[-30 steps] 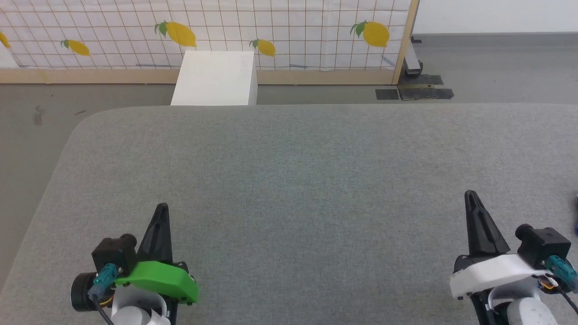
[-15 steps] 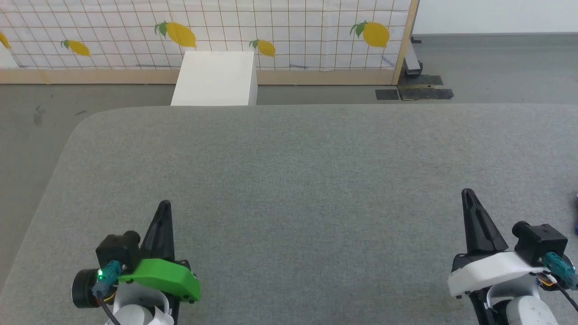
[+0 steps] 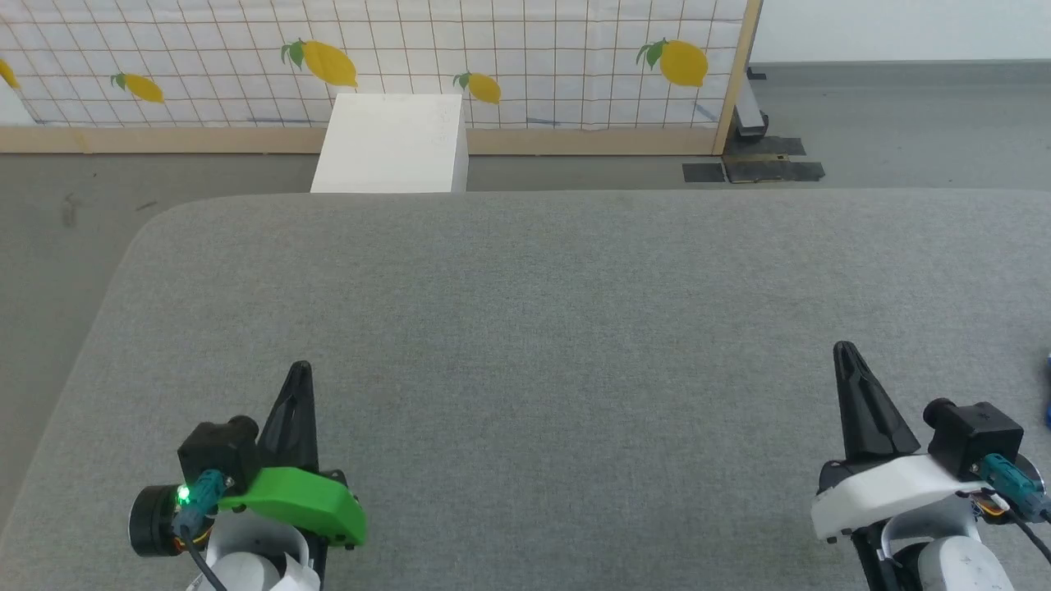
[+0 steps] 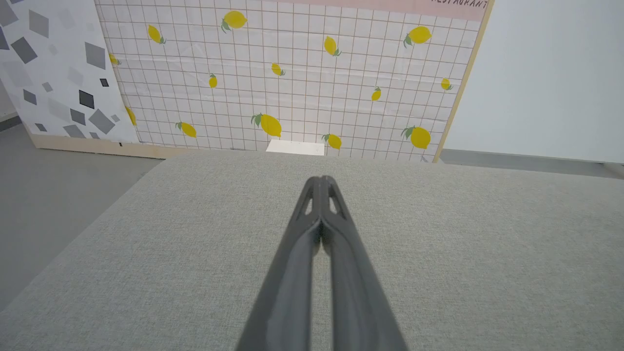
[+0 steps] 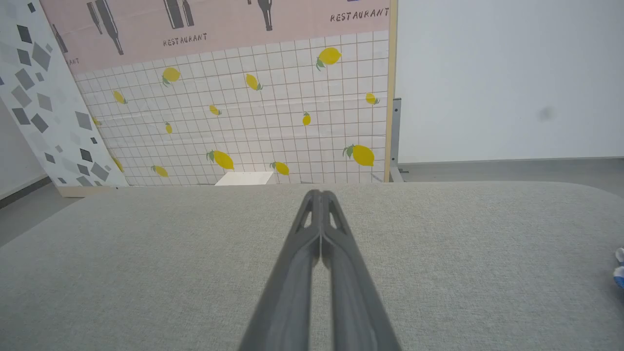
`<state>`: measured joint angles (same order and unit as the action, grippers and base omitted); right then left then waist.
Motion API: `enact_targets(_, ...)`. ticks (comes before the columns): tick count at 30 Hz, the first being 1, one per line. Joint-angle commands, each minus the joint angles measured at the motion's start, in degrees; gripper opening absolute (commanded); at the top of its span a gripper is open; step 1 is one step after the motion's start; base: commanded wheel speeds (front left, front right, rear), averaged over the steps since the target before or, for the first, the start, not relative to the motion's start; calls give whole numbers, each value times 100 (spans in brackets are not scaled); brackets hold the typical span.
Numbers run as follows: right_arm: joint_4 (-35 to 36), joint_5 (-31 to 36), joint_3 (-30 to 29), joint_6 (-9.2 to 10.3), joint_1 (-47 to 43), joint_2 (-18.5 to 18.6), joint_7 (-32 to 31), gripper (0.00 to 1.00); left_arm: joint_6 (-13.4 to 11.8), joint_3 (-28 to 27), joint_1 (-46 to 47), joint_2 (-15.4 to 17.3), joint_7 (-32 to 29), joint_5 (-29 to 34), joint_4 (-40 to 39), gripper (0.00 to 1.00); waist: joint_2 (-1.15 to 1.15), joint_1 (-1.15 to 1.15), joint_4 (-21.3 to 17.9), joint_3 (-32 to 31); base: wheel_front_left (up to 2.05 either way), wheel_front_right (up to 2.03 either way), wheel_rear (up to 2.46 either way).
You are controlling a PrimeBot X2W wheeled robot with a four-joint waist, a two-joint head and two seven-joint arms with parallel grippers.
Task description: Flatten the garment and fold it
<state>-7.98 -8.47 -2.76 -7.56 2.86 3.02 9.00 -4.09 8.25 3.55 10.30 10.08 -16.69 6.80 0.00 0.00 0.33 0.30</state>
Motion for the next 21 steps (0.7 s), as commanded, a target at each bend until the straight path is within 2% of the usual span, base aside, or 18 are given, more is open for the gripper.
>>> enact_targets(1,55,61,17,2,-85,-4,-31,0,35,-41,-97,-45,-49,76,-36,0,0,0,0,0,0,0,0)
enact_targets(21,228,244,77,4,-132,-7,-234,0,122,-223,-157,-207,-272,447,-186,0,0,0,-8,-7,0,0,0)
